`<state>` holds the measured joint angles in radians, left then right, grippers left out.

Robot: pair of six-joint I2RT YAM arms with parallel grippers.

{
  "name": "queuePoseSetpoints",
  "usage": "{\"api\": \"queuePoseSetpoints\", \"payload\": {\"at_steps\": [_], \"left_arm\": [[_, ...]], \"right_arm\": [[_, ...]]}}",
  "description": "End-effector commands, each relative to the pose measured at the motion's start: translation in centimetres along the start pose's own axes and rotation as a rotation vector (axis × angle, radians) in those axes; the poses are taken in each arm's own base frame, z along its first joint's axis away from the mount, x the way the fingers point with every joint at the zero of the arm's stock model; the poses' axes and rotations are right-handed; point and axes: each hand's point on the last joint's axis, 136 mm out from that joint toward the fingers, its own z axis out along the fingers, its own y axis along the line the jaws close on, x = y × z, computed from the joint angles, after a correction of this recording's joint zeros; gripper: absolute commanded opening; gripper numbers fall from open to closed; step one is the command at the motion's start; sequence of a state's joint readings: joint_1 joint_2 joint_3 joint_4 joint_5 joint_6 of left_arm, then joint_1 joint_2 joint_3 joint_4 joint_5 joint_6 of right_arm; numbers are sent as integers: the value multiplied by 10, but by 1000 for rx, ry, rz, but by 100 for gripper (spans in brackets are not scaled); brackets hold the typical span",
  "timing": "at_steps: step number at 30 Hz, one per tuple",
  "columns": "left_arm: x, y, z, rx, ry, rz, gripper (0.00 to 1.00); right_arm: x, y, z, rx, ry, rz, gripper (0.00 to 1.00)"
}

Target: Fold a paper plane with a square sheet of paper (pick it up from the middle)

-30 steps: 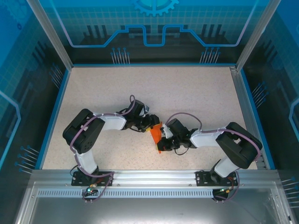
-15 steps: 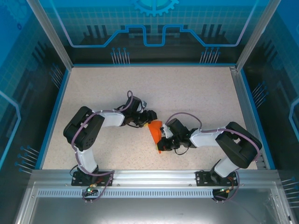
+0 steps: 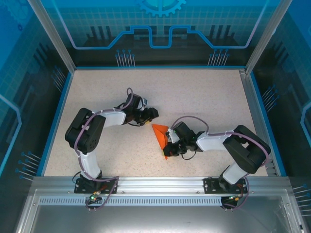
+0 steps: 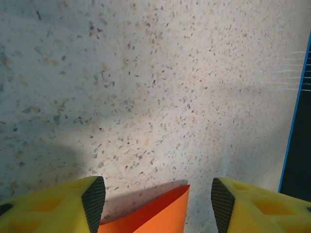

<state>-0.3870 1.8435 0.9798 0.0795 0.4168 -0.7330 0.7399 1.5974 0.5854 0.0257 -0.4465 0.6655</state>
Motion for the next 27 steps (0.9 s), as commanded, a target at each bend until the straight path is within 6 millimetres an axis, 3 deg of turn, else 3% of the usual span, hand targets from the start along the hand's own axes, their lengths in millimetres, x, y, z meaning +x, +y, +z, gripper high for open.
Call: {"api": "queuePoseSetpoints", "payload": {"at_steps": [1,5,9,16,21,27], "left_arm": [[-11,-22,-27,22,-49,43,62],[2,-32,-47,61,-65,40,58],[32,-40,-55,92,-40,55,43],[92,-44,-34,94,90,119,29],[100,-46,-16,116,122,111,28],[100,-27,6,60,145,110,29]], "right_arm": [[35,-52,-2,181,153,70,5],[20,-46,-10,151,143,28,5],[12,-40,-16,105,130,6,6],[8,-35,-18,58,108,-2,8],[8,-36,-17,58,101,3,9],[7,-33,-19,49,89,12,11]]}}
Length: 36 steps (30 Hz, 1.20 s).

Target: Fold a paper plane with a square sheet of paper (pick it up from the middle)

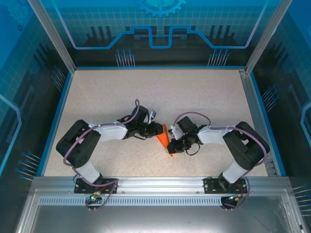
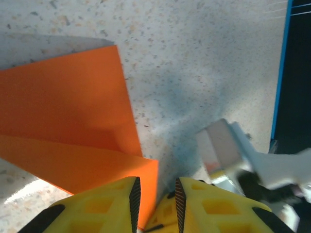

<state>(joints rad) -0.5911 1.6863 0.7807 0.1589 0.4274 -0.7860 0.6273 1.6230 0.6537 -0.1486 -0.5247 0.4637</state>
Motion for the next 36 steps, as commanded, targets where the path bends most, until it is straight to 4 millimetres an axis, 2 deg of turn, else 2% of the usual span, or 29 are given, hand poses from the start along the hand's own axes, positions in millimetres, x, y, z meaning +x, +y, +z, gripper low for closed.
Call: {"api": "queuePoseSetpoints", "payload": {"at_steps": [1,7,13,17,24,36], "left_arm": [[-4,8,12,-24,2,4,28],[-3,37,25,-134,5,-40,28],[6,49,24,-159,25,-43,27],[8,52,24,-168,28,-50,26],[9,54,25,-170,31,-58,26],[6,49,25,-164,35,-51,26]], "right_arm": [[14,-15,-3,44,22,53,11],[7,1,-13,6,-9,39,14],[-13,33,-31,-72,-90,6,19],[-27,40,-35,-85,-124,6,19],[-43,29,-30,-53,-169,74,19],[-41,15,-16,-55,-156,140,18]]}}
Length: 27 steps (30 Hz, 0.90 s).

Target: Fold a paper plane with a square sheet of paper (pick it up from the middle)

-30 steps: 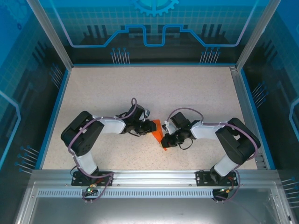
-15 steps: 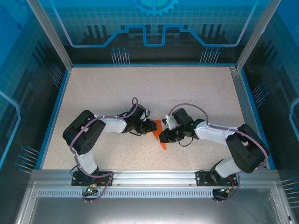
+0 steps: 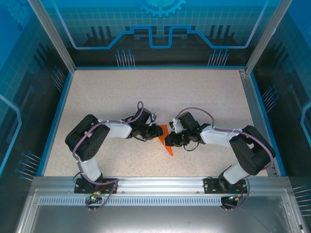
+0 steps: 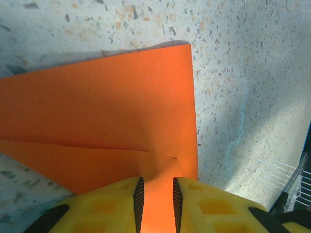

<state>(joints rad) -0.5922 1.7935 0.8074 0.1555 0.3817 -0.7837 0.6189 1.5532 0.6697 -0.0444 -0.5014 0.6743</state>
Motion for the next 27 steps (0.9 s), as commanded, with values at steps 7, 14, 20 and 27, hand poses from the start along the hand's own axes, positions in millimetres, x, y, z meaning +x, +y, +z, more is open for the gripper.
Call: {"api": "queuePoseSetpoints", "payload": {"at_steps": [7,14,20,27], "left_arm": [[8,22,6,-93,30,-20,26],[11,31,7,-125,37,-41,26],[13,35,9,-135,46,-54,26],[14,37,11,-139,51,-58,26]], "right_arm": [[17,-33,21,39,82,85,19],[38,-42,18,49,113,104,18],[51,-24,8,-20,143,40,19],[80,-47,7,45,185,69,19]]}}
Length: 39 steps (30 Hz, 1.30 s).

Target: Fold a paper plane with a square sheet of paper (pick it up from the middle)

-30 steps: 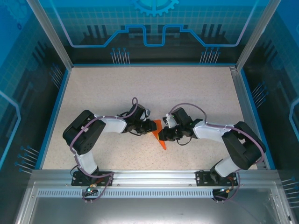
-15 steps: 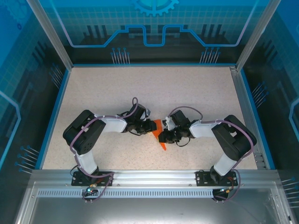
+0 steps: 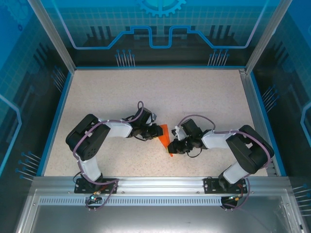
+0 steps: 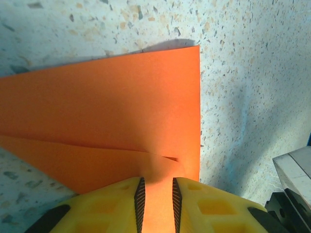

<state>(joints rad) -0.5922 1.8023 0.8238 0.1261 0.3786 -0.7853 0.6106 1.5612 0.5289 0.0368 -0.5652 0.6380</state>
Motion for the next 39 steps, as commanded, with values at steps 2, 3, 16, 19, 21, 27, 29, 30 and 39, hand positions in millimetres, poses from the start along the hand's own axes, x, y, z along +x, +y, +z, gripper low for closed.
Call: {"api": "queuePoseSetpoints", "payload": {"at_steps": [2,3,16,19,21,27,29,30,39], "left_arm": [[14,36,11,-122,40,-46,26],[14,36,11,-123,40,-47,26],[18,38,14,-92,44,-34,26],[20,39,18,-90,58,-33,26],[19,38,20,-89,68,-29,26],[21,40,22,-93,77,-33,26],[22,41,22,-95,83,-35,26],[23,42,22,-96,88,-35,26],[26,45,22,-107,99,-36,26]], "right_arm": [[40,-25,0,90,105,63,19],[40,-26,-1,101,102,59,19],[28,-39,-5,241,112,116,20],[27,-41,-5,257,114,123,20],[27,-40,-5,255,121,131,20],[26,-34,-3,238,130,139,20],[26,-35,-2,237,131,142,21],[27,-34,-1,233,139,144,20],[28,-37,3,233,155,155,21]]}}
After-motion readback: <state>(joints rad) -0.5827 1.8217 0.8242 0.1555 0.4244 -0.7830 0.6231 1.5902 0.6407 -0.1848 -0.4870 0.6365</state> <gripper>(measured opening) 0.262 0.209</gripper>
